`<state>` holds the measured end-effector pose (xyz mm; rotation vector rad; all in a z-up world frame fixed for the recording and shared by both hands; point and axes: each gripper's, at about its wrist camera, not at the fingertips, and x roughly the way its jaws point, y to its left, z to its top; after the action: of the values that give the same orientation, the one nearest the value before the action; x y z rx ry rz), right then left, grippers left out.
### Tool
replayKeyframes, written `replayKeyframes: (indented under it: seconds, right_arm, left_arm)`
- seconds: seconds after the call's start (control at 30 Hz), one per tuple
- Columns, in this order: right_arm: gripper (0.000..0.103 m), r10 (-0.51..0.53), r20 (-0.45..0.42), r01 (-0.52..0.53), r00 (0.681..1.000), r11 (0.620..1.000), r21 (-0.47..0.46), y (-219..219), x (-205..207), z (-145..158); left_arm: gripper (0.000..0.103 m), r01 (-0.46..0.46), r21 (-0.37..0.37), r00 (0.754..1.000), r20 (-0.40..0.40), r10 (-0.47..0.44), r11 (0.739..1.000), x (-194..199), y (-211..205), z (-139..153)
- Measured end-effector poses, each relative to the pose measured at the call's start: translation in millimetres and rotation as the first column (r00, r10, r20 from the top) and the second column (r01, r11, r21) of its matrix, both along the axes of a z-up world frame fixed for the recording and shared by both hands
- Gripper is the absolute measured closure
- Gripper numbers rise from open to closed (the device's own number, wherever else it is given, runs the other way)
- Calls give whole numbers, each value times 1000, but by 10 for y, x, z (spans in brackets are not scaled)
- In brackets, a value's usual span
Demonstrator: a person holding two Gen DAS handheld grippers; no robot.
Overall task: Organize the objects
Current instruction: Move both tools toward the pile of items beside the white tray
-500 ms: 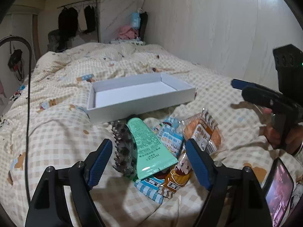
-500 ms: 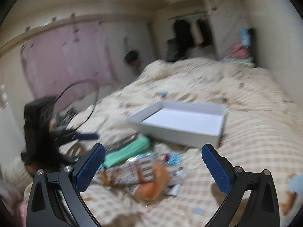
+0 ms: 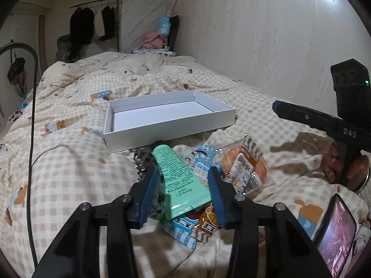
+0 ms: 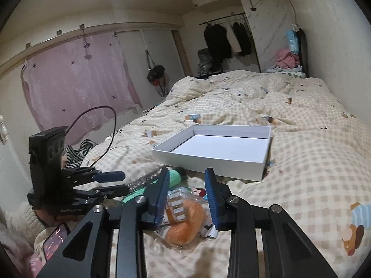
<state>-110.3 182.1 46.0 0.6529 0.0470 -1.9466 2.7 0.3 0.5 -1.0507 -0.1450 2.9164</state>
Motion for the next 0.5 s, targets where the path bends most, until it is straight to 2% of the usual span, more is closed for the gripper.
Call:
replayKeyframes:
  seconds: [0.1,0.17,0.2,0.23,0.33,0.4,0.5]
  right_arm:
    - [69,13,27,-14,1000,999,29,-43,-19,-47]
    - [43,-14,24,12,1000,997,72,-82,-28,-84]
    - [16,-14,20,13,1000,997,81,-104,-15,-91]
    - [10,-3,10,2,1000,997,81,-109,-1,-90]
    - [8,7,-4,-7,1000,995,95,-129,31,-97]
    - [1,14,3,-14,1000,994,106,-148,26,-114]
    - [1,19,10,-20,1000,994,110,-157,18,-126]
  left_arm:
    - [36,5,16,1000,-3,-5,1000,4,-21,6]
    - [28,25,30,1000,2,-25,999,-3,-18,-3]
    - [26,35,35,999,2,-35,999,-3,-18,-8]
    - [25,44,38,999,2,-44,998,4,-14,-12]
    - [23,59,30,998,6,-59,998,-3,35,-17]
    - [21,61,27,998,13,-62,998,-14,45,-25]
    - [21,60,34,998,22,-61,998,-34,49,-37]
